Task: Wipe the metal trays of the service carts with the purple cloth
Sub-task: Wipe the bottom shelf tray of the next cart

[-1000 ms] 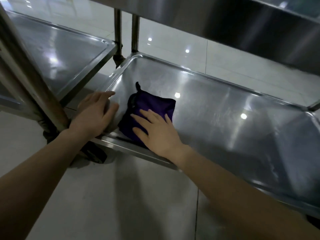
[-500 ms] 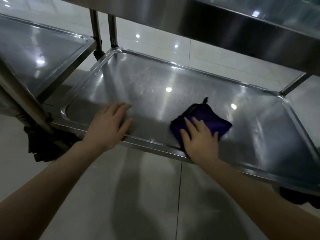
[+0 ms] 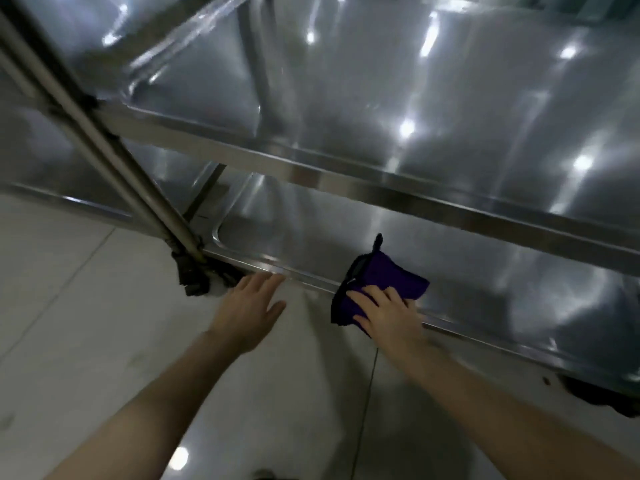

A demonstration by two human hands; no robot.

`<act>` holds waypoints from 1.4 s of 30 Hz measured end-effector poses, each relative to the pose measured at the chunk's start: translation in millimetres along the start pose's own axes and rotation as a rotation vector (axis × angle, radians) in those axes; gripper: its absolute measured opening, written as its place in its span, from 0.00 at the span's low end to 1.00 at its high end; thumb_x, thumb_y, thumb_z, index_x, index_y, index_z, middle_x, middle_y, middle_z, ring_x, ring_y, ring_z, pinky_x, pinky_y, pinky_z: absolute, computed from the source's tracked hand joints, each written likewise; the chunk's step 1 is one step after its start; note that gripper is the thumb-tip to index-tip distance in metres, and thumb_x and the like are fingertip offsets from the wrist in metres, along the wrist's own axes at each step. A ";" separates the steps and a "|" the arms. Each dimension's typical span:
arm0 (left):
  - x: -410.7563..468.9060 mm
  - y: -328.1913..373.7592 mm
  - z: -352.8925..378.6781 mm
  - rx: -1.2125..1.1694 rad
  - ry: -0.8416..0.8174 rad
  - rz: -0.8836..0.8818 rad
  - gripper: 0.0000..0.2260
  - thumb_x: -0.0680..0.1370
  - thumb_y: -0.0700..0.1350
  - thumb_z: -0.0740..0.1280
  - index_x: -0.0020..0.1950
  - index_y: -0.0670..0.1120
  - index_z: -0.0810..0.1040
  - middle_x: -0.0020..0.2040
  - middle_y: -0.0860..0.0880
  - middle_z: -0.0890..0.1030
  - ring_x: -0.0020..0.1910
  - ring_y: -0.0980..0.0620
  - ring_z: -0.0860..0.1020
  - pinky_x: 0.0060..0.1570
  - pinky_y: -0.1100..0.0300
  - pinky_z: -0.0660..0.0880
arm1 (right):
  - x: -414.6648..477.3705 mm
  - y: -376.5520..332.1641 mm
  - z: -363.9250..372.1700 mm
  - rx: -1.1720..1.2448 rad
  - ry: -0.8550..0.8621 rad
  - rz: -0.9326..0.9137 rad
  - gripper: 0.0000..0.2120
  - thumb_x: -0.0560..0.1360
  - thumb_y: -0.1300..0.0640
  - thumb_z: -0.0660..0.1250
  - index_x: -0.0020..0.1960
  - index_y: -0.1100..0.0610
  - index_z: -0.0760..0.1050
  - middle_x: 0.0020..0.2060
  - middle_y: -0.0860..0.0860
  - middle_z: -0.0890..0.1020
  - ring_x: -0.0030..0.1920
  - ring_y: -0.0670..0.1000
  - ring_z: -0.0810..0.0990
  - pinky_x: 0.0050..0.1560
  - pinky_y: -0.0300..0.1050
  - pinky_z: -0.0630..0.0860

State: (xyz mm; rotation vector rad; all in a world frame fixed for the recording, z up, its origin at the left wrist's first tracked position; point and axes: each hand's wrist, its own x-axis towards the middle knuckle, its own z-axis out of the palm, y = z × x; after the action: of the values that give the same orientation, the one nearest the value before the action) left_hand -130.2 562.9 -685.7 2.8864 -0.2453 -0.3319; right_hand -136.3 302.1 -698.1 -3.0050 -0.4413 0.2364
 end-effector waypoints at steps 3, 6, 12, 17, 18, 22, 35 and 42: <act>-33.6 17.3 -47.3 -0.019 -0.066 -0.018 0.22 0.81 0.56 0.57 0.74 0.53 0.63 0.72 0.52 0.66 0.71 0.50 0.64 0.65 0.55 0.67 | -18.5 -8.2 -44.1 0.057 -0.150 -0.026 0.23 0.81 0.44 0.56 0.75 0.43 0.60 0.71 0.47 0.67 0.67 0.53 0.67 0.60 0.51 0.68; -65.2 35.0 -106.8 -0.057 -0.092 -0.007 0.21 0.81 0.54 0.58 0.74 0.53 0.65 0.71 0.52 0.68 0.70 0.50 0.66 0.62 0.54 0.70 | -46.5 -20.8 -112.5 0.181 -0.146 0.010 0.23 0.81 0.46 0.57 0.75 0.44 0.61 0.72 0.47 0.67 0.66 0.54 0.69 0.61 0.52 0.70; -114.9 71.8 -242.9 -0.138 -0.187 -0.050 0.20 0.82 0.52 0.57 0.74 0.53 0.64 0.71 0.50 0.69 0.68 0.49 0.68 0.61 0.54 0.70 | -101.5 -58.1 -249.0 0.252 -0.258 0.108 0.23 0.81 0.44 0.56 0.75 0.43 0.61 0.72 0.45 0.66 0.68 0.53 0.67 0.63 0.51 0.69; -149.1 98.3 -371.9 -0.153 -0.172 -0.042 0.20 0.81 0.52 0.57 0.73 0.52 0.65 0.68 0.50 0.70 0.61 0.44 0.74 0.53 0.50 0.75 | -133.0 -100.1 -380.2 0.276 -0.190 0.143 0.23 0.78 0.41 0.59 0.73 0.42 0.65 0.67 0.45 0.72 0.64 0.53 0.73 0.56 0.51 0.74; -155.9 102.7 -396.8 -0.149 -0.153 -0.031 0.19 0.81 0.51 0.58 0.73 0.52 0.66 0.68 0.50 0.70 0.60 0.45 0.75 0.51 0.51 0.75 | -135.3 -108.4 -406.1 0.296 -0.177 0.137 0.23 0.78 0.41 0.60 0.72 0.42 0.65 0.67 0.45 0.72 0.64 0.53 0.72 0.56 0.51 0.74; -176.8 111.9 -489.8 -0.108 -0.069 0.013 0.18 0.80 0.51 0.60 0.70 0.51 0.69 0.63 0.51 0.74 0.59 0.48 0.75 0.49 0.53 0.75 | -134.3 -134.0 -505.2 0.305 -0.110 0.075 0.23 0.79 0.42 0.60 0.72 0.44 0.66 0.66 0.45 0.73 0.63 0.53 0.71 0.55 0.51 0.74; -218.0 68.3 -696.0 -0.068 0.285 -0.181 0.15 0.81 0.52 0.58 0.66 0.51 0.73 0.55 0.51 0.77 0.57 0.49 0.75 0.50 0.54 0.73 | -53.0 -199.5 -729.1 0.407 0.173 -0.227 0.21 0.79 0.45 0.61 0.71 0.45 0.68 0.64 0.44 0.75 0.60 0.49 0.73 0.58 0.45 0.72; -242.7 -15.4 -744.4 -0.069 0.346 -0.267 0.15 0.81 0.53 0.58 0.67 0.53 0.71 0.58 0.54 0.75 0.56 0.54 0.75 0.50 0.57 0.74 | 11.8 -299.8 -775.3 0.477 0.262 -0.400 0.21 0.78 0.44 0.62 0.70 0.45 0.70 0.63 0.43 0.76 0.60 0.47 0.73 0.58 0.45 0.73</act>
State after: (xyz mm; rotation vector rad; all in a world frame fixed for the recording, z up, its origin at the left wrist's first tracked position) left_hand -181.5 774.7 66.5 2.8444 0.2071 0.1168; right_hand -79.3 536.2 97.6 -2.3788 -0.8073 -0.0766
